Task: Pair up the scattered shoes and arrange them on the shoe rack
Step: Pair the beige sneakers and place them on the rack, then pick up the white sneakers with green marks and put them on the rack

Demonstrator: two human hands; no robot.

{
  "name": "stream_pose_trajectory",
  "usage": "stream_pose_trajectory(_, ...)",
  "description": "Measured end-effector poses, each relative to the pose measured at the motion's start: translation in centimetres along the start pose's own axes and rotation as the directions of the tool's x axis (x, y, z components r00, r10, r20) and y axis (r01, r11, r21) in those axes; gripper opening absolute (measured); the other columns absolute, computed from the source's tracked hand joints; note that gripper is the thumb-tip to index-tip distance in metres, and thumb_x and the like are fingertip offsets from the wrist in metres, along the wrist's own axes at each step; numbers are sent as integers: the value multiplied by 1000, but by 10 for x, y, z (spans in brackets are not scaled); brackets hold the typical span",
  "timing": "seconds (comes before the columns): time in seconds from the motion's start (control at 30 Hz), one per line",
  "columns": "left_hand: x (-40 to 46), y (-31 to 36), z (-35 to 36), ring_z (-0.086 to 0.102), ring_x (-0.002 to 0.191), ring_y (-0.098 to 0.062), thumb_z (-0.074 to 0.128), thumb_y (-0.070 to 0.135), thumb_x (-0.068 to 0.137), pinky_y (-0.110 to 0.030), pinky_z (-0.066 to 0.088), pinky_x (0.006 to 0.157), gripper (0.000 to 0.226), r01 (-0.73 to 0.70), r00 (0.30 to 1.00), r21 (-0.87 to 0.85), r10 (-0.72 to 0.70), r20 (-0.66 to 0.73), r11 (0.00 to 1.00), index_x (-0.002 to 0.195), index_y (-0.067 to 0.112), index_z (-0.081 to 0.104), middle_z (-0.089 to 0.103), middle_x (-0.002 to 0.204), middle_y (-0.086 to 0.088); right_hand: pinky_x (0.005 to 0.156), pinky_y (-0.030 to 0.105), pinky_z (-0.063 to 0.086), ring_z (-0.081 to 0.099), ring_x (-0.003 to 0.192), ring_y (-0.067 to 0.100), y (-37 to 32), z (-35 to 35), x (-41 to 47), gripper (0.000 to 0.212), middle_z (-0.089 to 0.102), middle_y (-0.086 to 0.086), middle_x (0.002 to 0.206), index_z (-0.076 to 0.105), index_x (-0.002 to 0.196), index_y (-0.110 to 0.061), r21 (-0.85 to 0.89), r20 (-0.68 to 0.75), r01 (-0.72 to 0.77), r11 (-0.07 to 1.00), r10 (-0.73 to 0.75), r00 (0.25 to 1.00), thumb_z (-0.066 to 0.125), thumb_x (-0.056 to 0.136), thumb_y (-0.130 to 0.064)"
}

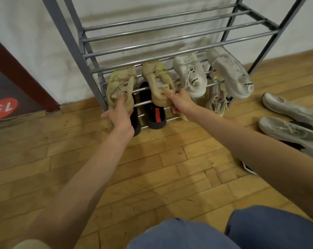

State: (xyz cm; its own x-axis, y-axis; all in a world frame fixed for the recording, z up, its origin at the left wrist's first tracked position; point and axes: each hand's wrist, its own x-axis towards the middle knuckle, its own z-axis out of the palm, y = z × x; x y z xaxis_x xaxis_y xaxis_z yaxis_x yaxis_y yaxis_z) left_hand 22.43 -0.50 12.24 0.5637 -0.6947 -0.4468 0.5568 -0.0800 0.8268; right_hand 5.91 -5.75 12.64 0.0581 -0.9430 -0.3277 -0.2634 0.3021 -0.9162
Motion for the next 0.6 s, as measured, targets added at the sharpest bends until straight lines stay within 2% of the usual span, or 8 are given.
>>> stream_pose_trajectory(0.07,-4,-1,-4,56,92,-13,69,23,85,-37,54,92,53,31,999,9,-31,-16,999,114,16,24,47,112,-5,47,17,37,45,64,4,10,1,-1,59,46,-9,80,34,135,-4,0,-14,6,1000,-6,1000,59,93,-37)
stream_pose_trajectory(0.13,-7,-1,-10,56,90,-12,66,22,86,-36,53,92,49,39,999,32,-39,-10,999,116,14,28,47,113,-5,54,21,38,49,71,9,17,0,-6,61,49,-4,86,32,135,-2,-26,-31,18,1000,-19,999,59,92,-35)
stream_pose_trajectory(0.23,-8,-6,-23,62,102,-21,65,24,85,-35,55,88,47,46,998,125,-51,32,991,121,11,39,55,117,-9,70,28,45,52,88,14,25,-7,-25,56,52,1,101,32,135,-4,-118,1,95,989,-95,995,57,93,-30)
stream_pose_trajectory(0.3,-9,-13,-32,63,104,-23,62,22,84,-33,56,80,43,68,993,237,-88,73,969,123,8,50,60,116,-11,75,36,49,57,92,20,32,-18,-44,49,56,4,101,35,133,-8,-230,43,116,966,-109,993,54,95,-31)
stream_pose_trajectory(0.37,-18,-22,-37,64,90,-20,57,17,87,-29,52,68,31,117,974,402,-184,134,908,116,5,56,61,108,-12,83,40,51,60,97,24,45,-34,-61,45,59,8,106,40,132,-7,-374,75,114,920,-92,993,54,95,-29)
stream_pose_trajectory(0.43,-28,-33,-40,63,81,-19,55,11,90,-29,51,64,16,110,937,582,-280,210,806,104,3,59,61,100,-14,85,41,51,59,96,24,65,-52,-74,45,60,11,109,42,132,-5,-477,81,82,875,-49,995,56,95,-26)
stream_pose_trajectory(0.53,-39,-51,-34,66,87,-21,55,8,91,-34,54,78,15,-10,895,745,-326,304,667,106,6,58,66,101,-12,84,40,50,57,91,25,100,-87,-91,42,58,13,109,46,130,-3,-527,27,-55,848,82,996,57,95,-22)
stream_pose_trajectory(0.6,-45,-63,-22,66,84,-18,54,9,93,-34,54,81,13,-98,865,805,-350,360,585,106,9,57,66,97,-9,85,40,50,58,97,28,121,-113,-104,39,58,14,114,47,128,-4,-525,-34,-157,837,164,986,57,95,-22)
